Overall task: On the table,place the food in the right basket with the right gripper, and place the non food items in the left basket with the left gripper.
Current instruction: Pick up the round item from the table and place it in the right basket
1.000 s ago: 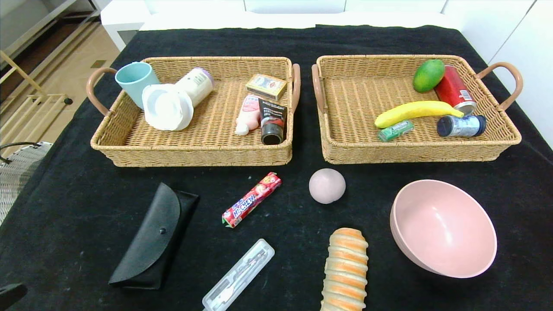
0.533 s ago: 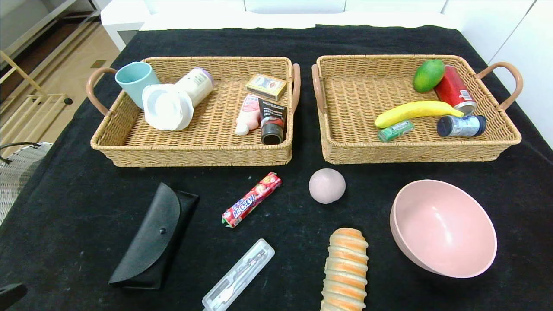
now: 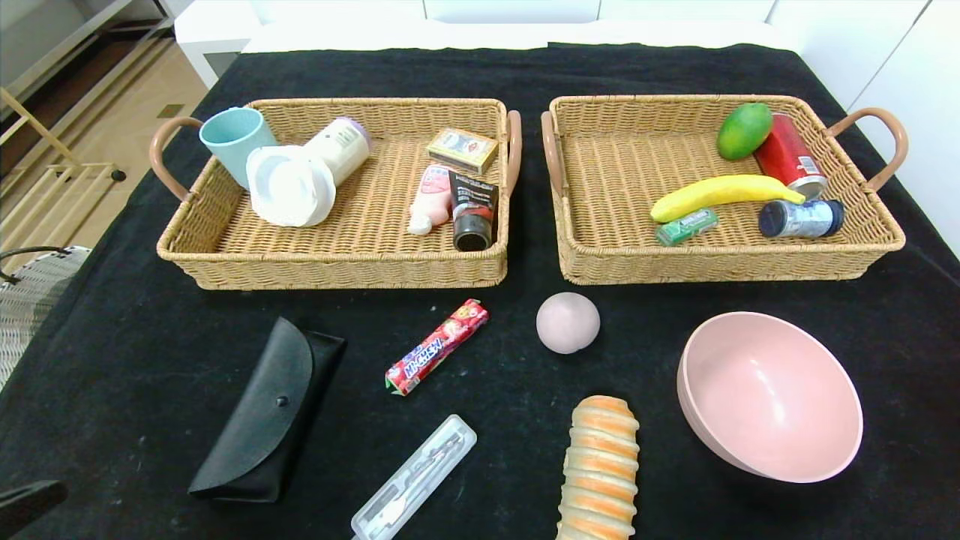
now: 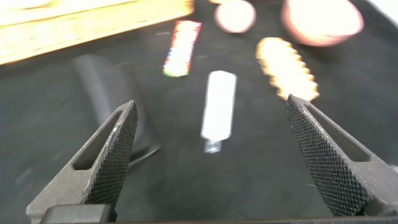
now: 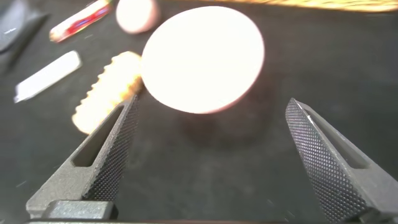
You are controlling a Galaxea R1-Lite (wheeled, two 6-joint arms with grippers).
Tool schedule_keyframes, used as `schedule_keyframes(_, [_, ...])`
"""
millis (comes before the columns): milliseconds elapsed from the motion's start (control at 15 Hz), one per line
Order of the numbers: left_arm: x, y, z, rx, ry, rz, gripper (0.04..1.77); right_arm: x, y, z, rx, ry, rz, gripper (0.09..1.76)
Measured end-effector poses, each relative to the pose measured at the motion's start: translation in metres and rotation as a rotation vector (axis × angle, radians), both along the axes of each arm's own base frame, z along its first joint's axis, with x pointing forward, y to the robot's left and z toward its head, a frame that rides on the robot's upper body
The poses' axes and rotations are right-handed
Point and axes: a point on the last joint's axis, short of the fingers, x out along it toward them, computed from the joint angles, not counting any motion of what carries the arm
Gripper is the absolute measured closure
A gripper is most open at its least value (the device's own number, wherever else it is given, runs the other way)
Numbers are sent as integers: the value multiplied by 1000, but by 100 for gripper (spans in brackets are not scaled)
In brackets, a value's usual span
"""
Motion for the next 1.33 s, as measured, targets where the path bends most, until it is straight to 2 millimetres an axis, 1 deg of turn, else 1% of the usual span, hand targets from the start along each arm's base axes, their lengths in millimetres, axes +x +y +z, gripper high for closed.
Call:
schedule_keyframes(200, [29, -12, 19, 24, 75, -144, 9, 27, 11, 17, -23, 63, 107, 14])
schedule_keyframes(400, [63, -33, 36, 36, 94, -247, 9, 56, 34, 30, -49, 73, 141, 14])
schedule_keyframes(600, [94, -56, 53, 32, 72, -307, 9, 82, 55, 36, -53, 70, 171, 14])
schedule_keyframes(667, [101, -63, 56, 30, 77, -325, 9, 87, 60, 37, -57, 75, 184, 14])
schedule_keyframes(800, [109, -70, 53, 39, 106, -335, 9, 93, 65, 36, -66, 94, 197, 14])
schedule_keyframes(933, [114, -72, 52, 43, 116, -324, 9, 95, 68, 36, -70, 101, 210, 14])
schedule_keyframes(1333, [115, -70, 51, 46, 126, -307, 9, 97, 70, 36, -94, 141, 194, 14])
